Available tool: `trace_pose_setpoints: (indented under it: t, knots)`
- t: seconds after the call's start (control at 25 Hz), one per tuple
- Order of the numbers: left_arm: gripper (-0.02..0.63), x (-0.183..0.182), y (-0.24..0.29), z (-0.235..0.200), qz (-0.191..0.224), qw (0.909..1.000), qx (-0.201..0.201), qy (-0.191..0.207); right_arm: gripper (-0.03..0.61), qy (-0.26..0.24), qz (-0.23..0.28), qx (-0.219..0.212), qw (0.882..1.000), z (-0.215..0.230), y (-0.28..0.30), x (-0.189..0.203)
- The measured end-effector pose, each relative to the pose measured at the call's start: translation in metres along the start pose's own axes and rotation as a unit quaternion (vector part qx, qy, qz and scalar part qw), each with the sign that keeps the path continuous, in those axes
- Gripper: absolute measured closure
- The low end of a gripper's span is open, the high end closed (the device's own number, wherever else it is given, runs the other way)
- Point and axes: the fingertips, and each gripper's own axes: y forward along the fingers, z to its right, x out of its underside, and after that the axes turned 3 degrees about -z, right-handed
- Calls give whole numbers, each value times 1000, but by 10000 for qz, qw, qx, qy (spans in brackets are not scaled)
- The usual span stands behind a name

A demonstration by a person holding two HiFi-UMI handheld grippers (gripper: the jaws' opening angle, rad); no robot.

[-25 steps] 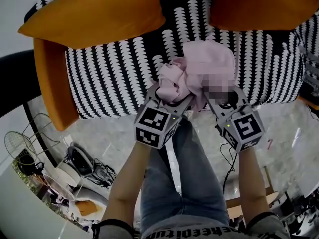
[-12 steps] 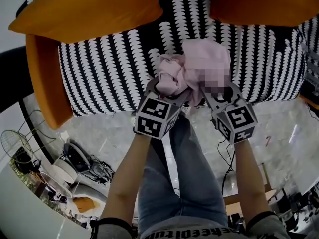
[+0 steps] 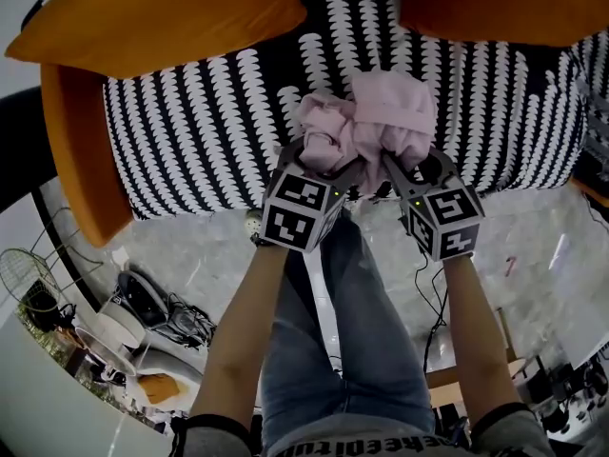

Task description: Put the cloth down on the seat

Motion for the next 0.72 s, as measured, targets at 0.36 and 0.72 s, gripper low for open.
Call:
trace_pose_setpoints:
  t: [0.36,0.72]
  knots:
    - [305,-18,21,2,96,9998,-191,-28,394,22,-15,89,10000,37,0,0]
    - [310,-33,-34,-6,594,9968,-524,-137,414,145,433,289,9985,26,-38,-19]
